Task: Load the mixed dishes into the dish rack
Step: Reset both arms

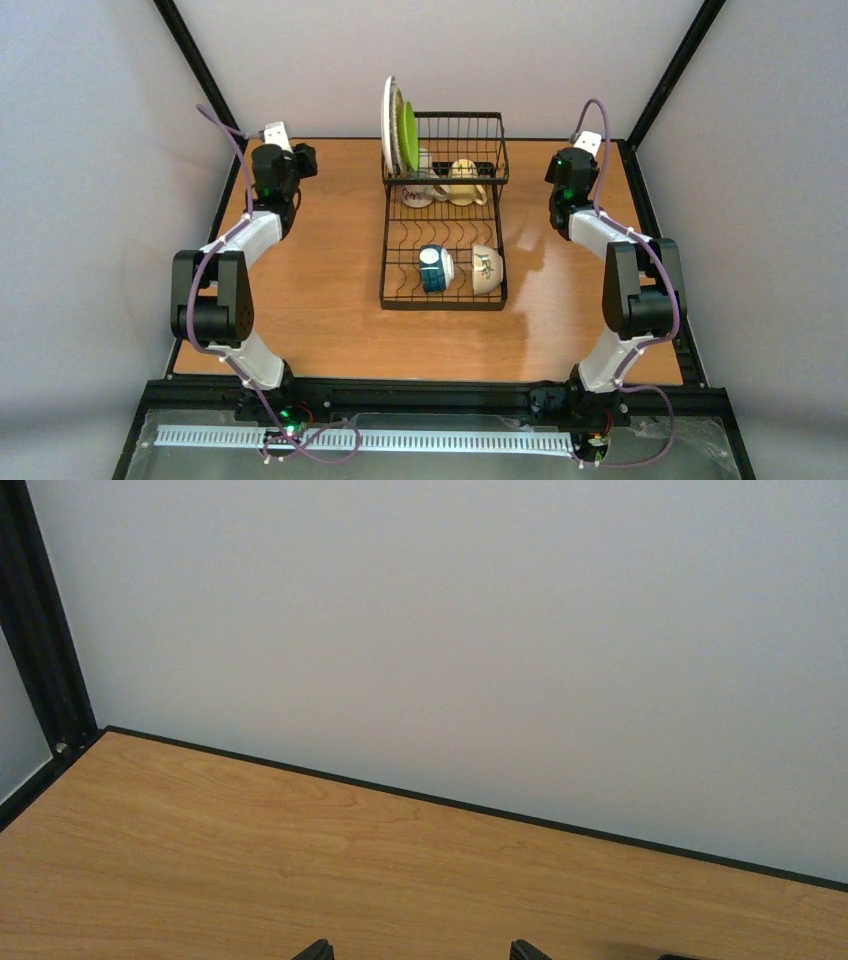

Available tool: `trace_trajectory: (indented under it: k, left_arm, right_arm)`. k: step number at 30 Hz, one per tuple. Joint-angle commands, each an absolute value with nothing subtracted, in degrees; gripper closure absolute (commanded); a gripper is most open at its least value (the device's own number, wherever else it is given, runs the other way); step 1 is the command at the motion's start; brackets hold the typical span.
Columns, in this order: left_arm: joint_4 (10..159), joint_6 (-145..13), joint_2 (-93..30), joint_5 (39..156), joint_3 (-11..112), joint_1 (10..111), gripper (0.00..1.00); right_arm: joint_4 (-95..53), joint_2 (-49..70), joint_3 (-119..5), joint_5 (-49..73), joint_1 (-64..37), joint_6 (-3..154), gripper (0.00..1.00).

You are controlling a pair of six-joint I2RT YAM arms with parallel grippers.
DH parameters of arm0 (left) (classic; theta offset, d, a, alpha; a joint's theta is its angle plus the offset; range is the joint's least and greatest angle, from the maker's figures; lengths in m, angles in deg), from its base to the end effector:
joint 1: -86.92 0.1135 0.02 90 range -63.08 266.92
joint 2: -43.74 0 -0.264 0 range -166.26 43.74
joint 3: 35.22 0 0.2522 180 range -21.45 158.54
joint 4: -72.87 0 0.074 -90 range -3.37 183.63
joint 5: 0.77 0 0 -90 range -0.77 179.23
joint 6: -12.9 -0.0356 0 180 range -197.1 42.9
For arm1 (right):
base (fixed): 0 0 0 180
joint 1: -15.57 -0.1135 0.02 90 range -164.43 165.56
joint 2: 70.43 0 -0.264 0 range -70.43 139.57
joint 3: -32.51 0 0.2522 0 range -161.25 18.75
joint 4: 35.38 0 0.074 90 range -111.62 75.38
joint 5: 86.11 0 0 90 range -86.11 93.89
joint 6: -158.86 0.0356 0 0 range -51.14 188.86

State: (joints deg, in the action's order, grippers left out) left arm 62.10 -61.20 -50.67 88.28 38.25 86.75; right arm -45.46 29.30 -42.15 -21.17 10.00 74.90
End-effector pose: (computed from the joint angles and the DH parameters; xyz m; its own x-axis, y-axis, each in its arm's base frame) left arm 0.3837 -0.0005 0.2672 -0.1662 -0.2734 -0.9474 -0.0612 0.9618 -0.2668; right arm 0.3953 0.0234 0.2394 -0.2224 0.0741 -0.9721 0.3446 0.9387 -0.0073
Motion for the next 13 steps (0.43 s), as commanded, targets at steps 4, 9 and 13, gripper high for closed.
trace_trajectory:
  k: [4,9,13]
  left_arm:
    - [58.81,-61.63,-51.70,87.91,37.75,86.74,0.00]
    - [58.33,-61.61,-51.77,87.90,37.08,86.74,0.00]
    - [58.02,-61.11,-52.09,88.63,37.32,86.74,0.00]
  right_arm:
    - [-46.12,31.26,-42.24,-24.26,10.69,79.11,0.01]
    - [-46.87,30.92,-41.24,-22.13,10.65,77.64,0.01]
    - [-49.86,28.92,-38.68,-19.09,10.92,74.57,0.01]
